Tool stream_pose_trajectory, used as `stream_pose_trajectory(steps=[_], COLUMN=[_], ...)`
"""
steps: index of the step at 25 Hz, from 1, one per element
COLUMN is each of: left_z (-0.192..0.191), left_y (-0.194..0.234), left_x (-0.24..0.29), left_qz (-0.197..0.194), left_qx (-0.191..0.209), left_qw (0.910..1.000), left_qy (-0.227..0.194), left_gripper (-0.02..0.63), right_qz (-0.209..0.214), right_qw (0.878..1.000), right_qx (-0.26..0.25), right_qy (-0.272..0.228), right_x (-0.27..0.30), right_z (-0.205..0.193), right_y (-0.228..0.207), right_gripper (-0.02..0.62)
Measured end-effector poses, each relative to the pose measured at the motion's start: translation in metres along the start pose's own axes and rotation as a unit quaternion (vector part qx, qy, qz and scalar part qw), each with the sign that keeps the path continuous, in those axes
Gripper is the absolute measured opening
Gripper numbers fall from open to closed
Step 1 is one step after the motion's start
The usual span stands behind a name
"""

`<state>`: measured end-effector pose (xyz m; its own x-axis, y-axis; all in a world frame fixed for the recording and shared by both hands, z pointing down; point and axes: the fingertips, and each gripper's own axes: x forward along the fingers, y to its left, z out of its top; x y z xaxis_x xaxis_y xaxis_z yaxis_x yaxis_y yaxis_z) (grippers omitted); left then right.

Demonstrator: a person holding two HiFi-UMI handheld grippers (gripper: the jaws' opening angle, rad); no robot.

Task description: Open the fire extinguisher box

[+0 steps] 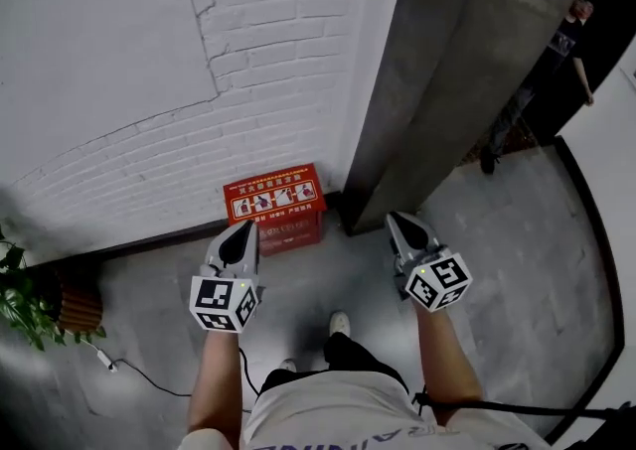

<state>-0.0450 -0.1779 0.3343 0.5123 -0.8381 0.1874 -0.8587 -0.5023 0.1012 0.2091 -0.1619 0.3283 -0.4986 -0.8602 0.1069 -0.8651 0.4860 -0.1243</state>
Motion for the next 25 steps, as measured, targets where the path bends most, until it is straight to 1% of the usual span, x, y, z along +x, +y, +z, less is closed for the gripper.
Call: stream_pose_trajectory(steps=[3,6,9,12,14,17,21,25], left_z=[0.005,-0.007,-0.025,-0.051,-0.076,-0.118,-0.175,-0.22], left_y=[0.006,0.021,0.044,0.07,0.086,0.103,0.112,0.125], left_x=[0.026,0.032,0.038,0.042,0.047,0.062,0.088,0.105], left_qz=[0.031,0.065,0.087,0.101,0.109,0.116,0.103,0.104], left_qx=[-0.006,-0.019,-0.026,-0.036,-0.039,-0.038,-0.051,-0.059], left_qw=[0.9995,0.9977,0.9958,0.9941,0.9928,0.9911,0.9904,0.989], left_qy=[-0.006,0.0,0.007,0.018,0.03,0.053,0.077,0.087], left_gripper=[0.006,0.006,0.006,0.006,0.006,0.006,0.006,0.006], right_qz=[0.037,0.067,0.077,0.077,0.076,0.071,0.069,0.071], right_qw=[0.999,0.998,0.997,0.996,0.996,0.995,0.994,0.991], right_qx=[-0.011,-0.008,-0.002,-0.009,-0.008,-0.003,-0.002,-0.004], right_qy=[0.008,0.02,0.031,0.043,0.048,0.064,0.09,0.115], right_x=[0.032,0.064,0.093,0.118,0.134,0.158,0.187,0.205], right_z=[0.003,-0.01,-0.027,-0.05,-0.07,-0.114,-0.175,-0.225], right_y=[-0.024,-0.032,-0.037,-0.043,-0.047,-0.057,-0.065,-0.072], right_gripper=[0.006,0.006,0.006,0.006,0.006,0.006,0.006,0.006])
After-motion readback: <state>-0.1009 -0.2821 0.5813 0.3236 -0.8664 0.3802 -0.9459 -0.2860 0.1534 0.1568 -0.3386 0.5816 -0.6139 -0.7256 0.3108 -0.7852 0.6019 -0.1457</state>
